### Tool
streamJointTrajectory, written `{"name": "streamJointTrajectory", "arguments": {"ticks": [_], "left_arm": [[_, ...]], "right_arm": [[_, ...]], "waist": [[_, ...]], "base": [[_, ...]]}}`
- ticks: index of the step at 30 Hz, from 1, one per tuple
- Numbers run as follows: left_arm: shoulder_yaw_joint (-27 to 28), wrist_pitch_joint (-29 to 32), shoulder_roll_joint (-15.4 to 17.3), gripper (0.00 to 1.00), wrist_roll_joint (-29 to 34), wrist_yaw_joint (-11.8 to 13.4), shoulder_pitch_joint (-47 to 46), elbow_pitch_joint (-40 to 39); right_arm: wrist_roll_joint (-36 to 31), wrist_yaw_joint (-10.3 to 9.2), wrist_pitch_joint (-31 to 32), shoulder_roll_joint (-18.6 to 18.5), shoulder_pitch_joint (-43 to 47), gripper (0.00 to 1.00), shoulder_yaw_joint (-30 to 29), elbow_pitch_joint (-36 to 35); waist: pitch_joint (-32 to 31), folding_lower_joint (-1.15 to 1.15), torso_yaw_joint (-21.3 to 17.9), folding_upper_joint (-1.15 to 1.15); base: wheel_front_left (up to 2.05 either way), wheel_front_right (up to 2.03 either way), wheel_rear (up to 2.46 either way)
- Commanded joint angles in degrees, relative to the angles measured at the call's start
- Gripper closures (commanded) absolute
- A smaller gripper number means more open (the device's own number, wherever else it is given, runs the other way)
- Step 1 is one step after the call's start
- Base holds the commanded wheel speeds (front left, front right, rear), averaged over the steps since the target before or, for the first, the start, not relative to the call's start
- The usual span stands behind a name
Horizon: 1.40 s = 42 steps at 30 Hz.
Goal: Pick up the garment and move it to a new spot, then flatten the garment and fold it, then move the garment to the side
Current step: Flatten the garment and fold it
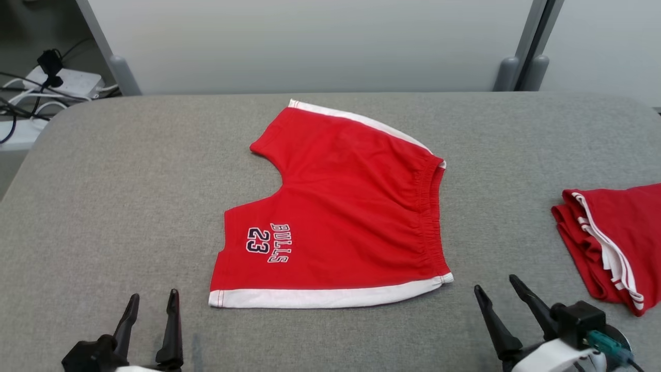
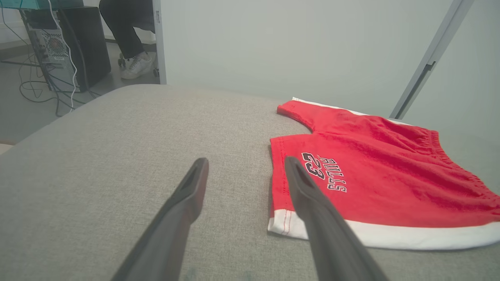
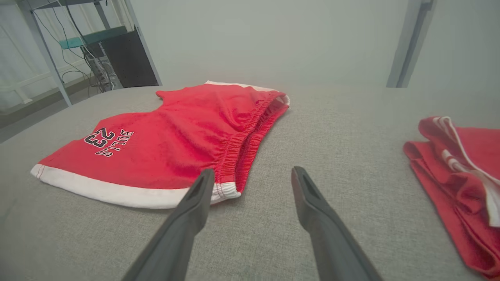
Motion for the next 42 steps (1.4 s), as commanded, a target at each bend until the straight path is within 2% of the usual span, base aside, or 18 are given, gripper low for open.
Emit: {"name": "streamJointTrajectory", "arguments": {"ticks": [1,13,20,21,22,24,25,26,27,30,32,38,42], "left_arm": [[0.98,-0.51,0.37,0.0,-0.08,-0.38,-3.52,-0.97],[-2.91,-0.51,0.36,0.0,-0.58,-0.88,-7.7,0.59],[-3.97,-0.51,0.36,0.0,-1.15,-0.91,-8.48,0.67],[-4.09,-0.51,0.36,0.0,-1.28,-0.91,-8.62,0.66],[-4.15,-0.51,0.36,0.0,-1.34,-0.91,-8.69,0.67],[-4.46,-0.51,0.39,0.0,-1.65,-0.91,-8.87,0.89],[-4.7,-0.51,0.46,0.0,-1.77,-0.91,-8.94,0.97],[-4.99,-0.51,0.56,0.0,-1.93,-0.91,-9.02,1.08],[-5.37,-0.51,0.73,0.0,-2.08,-0.91,-9.13,1.22],[-7.06,-0.51,1.29,0.0,-3.11,-0.92,-9.41,2.17],[-10.3,-0.51,2.53,0.0,-4.97,-0.92,-10.09,4.09],[-20.66,-0.51,8.59,0.0,-11.61,-0.92,-14.37,10.42],[-28.8,-0.51,11.94,0.0,-18.44,-0.92,-17.44,13.06]], "right_arm": [[0.79,0.07,-0.1,-2.26,-3.63,0.0,3.04,-0.16],[6.64,0.07,0.75,-9.55,-15.23,0.0,18.33,9.54],[10.67,0.07,0.47,-11.26,-18.04,0.0,23.84,13.12],[11.99,0.07,0.36,-11.49,-18.57,0.06,25.87,13.8],[12.62,0.07,0.28,-11.62,-18.84,0.08,26.81,14.09],[14.14,0.07,-0.02,-12.0,-19.84,0.46,28.81,14.83],[14.48,0.07,-0.14,-12.11,-20.18,0.56,29.43,14.93],[14.74,0.07,-0.27,-12.26,-20.53,0.74,29.94,14.89],[15.07,0.07,-0.39,-12.4,-20.79,1.0,30.32,14.9],[15.72,0.07,-0.57,-12.78,-21.25,1.0,30.75,14.95],[16.28,0.07,-0.68,-13.23,-21.56,1.0,31.08,14.93],[17.68,0.07,-0.81,-14.01,-22.53,1.0,33.12,14.96],[18.5,0.07,-0.84,-13.82,-23.63,1.0,34.48,15.08]], "waist": [[1.16,0.0,0.94,0.0],[5.81,0.0,5.66,0.0],[6.95,0.0,6.95,0.0],[7.21,0.0,7.16,0.0],[7.32,0.0,7.22,0.0],[7.54,0.0,7.18,0.0],[7.61,0.0,7.11,0.0],[7.68,0.0,7.02,0.0],[7.74,0.0,6.89,0.0],[7.85,0.0,6.58,0.0],[7.99,0.0,6.28,0.0],[8.59,0.0,5.06,0.0],[9.34,0.0,3.89,0.0]], "base": [[0.0,0.0,0.0],[0.0,0.0,0.0],[0.0,0.0,0.0],[0.0,0.0,0.0],[0.0,0.0,0.0],[0.0,0.0,0.0],[0.0,0.0,0.0],[0.0,0.0,0.0],[0.0,0.0,0.0],[0.0,0.0,0.0],[0.0,0.0,0.0],[0.0,0.0,0.0],[0.0,0.0,0.0]]}}
